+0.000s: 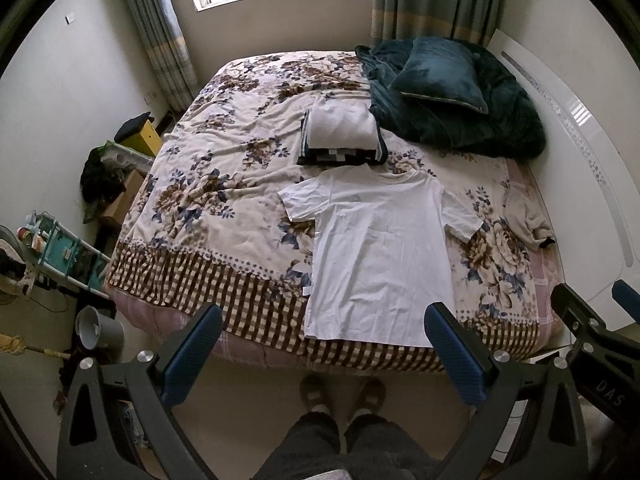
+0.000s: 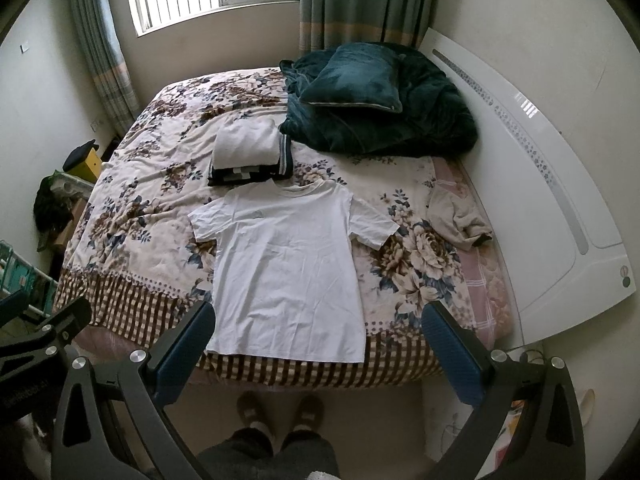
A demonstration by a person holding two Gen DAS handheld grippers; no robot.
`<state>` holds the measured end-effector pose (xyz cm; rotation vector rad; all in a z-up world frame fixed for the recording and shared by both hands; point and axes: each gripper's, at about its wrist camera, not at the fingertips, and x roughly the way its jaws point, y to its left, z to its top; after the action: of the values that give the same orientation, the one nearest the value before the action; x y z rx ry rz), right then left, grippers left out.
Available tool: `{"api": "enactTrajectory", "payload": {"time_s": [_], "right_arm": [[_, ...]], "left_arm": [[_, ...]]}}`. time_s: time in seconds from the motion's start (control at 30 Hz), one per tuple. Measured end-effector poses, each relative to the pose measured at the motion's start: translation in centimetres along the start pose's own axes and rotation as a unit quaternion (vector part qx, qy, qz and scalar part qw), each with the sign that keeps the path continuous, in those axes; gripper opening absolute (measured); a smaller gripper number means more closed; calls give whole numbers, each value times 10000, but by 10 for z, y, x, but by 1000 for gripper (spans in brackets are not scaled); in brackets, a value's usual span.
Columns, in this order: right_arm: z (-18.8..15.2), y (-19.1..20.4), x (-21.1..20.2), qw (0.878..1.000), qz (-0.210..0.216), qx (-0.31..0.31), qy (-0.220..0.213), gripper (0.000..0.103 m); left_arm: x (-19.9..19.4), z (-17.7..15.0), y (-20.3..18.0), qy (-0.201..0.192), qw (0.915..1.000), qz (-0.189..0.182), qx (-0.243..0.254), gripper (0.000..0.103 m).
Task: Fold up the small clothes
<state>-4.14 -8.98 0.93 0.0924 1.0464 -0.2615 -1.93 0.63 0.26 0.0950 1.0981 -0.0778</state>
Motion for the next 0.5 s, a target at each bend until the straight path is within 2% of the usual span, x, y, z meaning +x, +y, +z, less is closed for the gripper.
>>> {"api": "enactTrajectory", "payload": {"time_s": [0.5], "right_arm": [[-1, 1, -1, 10000, 1, 0, -2, 103]], "left_arm": [[-2, -1, 1, -2, 10000, -13, -4, 103]]}}
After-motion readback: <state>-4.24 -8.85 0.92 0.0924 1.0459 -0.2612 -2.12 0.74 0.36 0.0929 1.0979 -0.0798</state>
